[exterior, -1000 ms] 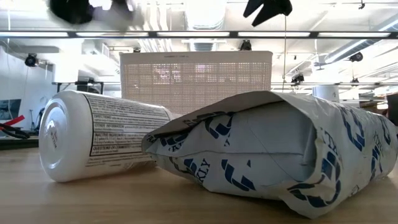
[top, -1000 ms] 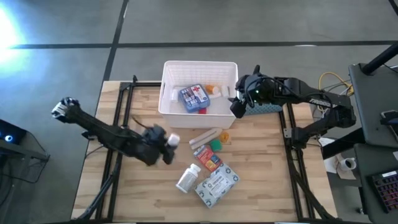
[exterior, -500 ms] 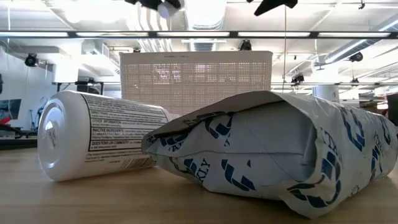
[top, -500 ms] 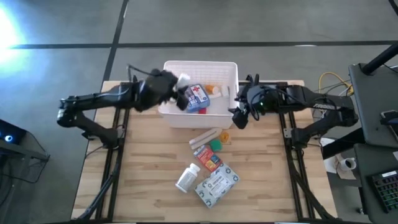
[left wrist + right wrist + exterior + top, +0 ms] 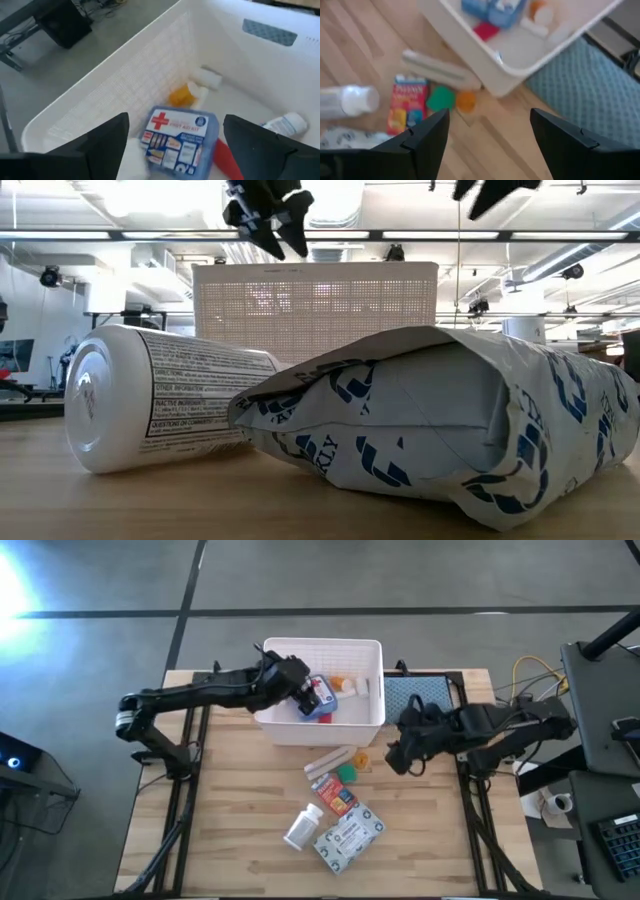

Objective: Pick & place medical supplies in basket/bin
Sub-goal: Put the orange medicine bottle into the white bin, then put the white bandage into the white bin, then put the green bandage into the white bin

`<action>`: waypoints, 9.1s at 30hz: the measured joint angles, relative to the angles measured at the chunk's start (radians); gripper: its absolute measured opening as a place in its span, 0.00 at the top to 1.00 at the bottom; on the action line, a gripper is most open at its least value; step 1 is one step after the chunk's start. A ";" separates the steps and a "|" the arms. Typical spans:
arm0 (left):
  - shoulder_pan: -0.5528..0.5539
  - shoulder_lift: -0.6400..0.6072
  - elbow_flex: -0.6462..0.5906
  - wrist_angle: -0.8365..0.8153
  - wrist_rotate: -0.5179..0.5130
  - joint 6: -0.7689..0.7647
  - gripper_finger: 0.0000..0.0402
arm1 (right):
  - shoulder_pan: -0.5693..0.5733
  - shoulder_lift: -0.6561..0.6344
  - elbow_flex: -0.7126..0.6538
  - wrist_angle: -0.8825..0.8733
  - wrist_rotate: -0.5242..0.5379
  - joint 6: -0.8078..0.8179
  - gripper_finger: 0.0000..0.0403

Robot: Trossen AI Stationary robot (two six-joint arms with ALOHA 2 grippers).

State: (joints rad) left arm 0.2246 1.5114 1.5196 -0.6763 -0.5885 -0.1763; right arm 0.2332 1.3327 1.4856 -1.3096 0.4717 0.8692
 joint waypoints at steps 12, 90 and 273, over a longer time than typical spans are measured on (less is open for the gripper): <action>-0.145 -0.132 -0.016 -0.245 0.008 -0.275 0.24 | 0.019 0.017 -0.412 0.273 -0.199 -0.012 0.33; -0.525 -0.242 -0.196 -0.193 -0.147 -0.704 0.24 | -0.252 -0.121 -0.277 0.902 0.027 -0.450 0.67; -0.080 -0.019 0.081 -0.128 -0.022 -0.020 0.38 | -0.113 -0.279 -0.599 0.676 -0.062 -0.188 0.28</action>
State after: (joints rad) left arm 0.1450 1.4921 1.6001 -0.8045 -0.6103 -0.1963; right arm 0.1206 1.0541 0.8862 -0.6337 0.4098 0.6816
